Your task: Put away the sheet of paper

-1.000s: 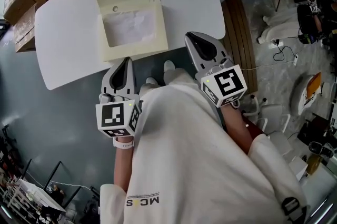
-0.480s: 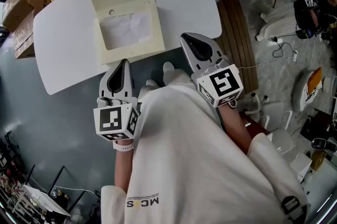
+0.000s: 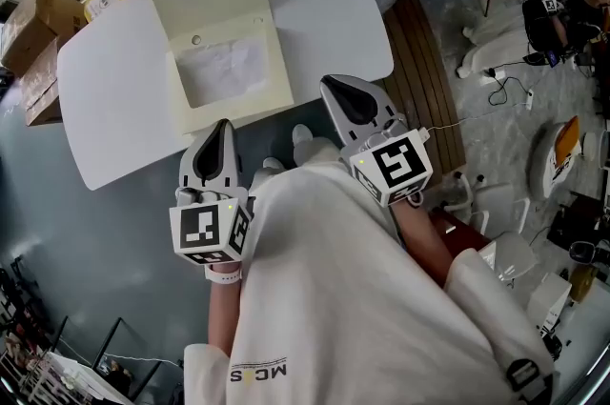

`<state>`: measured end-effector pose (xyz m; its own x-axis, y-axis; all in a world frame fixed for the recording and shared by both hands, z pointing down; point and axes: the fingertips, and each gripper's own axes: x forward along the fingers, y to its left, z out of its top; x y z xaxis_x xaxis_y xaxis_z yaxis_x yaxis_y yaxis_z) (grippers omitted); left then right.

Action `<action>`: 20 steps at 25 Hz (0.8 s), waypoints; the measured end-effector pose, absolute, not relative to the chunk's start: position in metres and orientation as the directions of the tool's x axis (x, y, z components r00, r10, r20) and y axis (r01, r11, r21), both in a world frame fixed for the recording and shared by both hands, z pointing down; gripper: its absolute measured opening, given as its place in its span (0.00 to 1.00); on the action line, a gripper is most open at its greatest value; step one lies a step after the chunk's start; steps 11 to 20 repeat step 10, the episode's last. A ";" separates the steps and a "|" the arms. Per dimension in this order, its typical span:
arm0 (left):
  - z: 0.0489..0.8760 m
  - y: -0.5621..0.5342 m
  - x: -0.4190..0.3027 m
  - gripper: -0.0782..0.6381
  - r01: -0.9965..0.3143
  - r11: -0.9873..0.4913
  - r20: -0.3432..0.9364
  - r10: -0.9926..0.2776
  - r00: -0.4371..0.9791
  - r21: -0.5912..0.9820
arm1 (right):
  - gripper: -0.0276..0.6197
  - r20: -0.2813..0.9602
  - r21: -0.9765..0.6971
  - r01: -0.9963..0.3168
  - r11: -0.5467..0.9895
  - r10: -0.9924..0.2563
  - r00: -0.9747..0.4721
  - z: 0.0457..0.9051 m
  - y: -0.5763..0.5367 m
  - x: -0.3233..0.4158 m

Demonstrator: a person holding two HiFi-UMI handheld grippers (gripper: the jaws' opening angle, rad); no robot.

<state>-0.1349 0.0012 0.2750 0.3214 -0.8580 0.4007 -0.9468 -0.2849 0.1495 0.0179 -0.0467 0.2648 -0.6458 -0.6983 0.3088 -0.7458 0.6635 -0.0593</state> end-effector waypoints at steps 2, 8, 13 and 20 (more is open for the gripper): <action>0.275 -0.001 -0.135 0.15 -0.946 -0.287 0.399 -0.858 0.324 0.152 | 0.07 0.309 -0.055 -0.748 0.661 -0.701 -0.643 0.264 -0.047 0.017; 0.279 0.002 -0.137 0.15 -0.943 -0.295 0.407 -0.851 0.333 0.156 | 0.07 0.308 -0.052 -0.753 0.656 -0.707 -0.636 0.262 -0.044 0.011; 0.279 0.002 -0.138 0.15 -0.942 -0.296 0.409 -0.849 0.335 0.157 | 0.06 0.311 -0.054 -0.757 0.651 -0.709 -0.633 0.262 -0.043 0.010; 0.279 0.002 -0.138 0.15 -0.942 -0.296 0.409 -0.849 0.335 0.157 | 0.06 0.311 -0.054 -0.757 0.651 -0.709 -0.633 0.262 -0.043 0.010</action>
